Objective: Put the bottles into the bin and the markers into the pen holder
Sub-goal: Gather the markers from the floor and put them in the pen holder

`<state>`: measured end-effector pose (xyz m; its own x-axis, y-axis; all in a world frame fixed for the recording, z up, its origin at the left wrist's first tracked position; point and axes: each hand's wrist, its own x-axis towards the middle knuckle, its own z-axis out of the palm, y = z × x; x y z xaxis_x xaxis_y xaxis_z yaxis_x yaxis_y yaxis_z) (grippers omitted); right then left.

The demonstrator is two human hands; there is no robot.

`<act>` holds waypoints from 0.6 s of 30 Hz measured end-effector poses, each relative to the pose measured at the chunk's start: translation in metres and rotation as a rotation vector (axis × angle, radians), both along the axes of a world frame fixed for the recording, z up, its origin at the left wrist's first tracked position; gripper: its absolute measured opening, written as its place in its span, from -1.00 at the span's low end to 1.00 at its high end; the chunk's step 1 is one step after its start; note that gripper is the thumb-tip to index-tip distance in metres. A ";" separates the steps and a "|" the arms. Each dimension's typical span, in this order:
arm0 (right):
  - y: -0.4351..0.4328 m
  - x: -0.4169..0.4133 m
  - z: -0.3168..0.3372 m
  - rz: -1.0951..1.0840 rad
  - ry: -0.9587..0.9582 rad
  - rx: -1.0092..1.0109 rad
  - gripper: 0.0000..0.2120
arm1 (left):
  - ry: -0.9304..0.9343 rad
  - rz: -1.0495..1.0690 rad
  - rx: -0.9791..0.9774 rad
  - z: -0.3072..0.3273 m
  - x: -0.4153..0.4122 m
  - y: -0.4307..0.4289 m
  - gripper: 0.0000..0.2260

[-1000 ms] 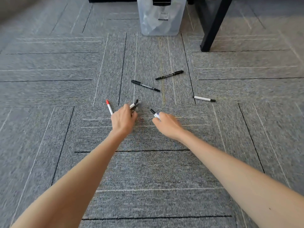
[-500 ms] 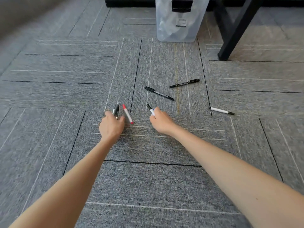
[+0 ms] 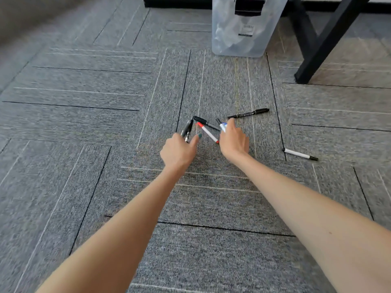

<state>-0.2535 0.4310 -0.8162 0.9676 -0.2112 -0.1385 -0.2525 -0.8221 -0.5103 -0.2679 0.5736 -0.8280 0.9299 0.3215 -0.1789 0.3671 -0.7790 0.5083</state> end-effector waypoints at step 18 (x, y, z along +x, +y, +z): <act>-0.082 -0.027 -0.015 -0.053 -0.007 -0.110 -0.67 | 0.053 -0.064 0.063 0.001 0.042 -0.061 -0.83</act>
<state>-0.2800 0.3494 -0.8314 0.9554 -0.2760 -0.1050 -0.2942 -0.8589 -0.4193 -0.2260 0.5129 -0.8269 0.9386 0.2738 -0.2100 0.3407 -0.8317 0.4383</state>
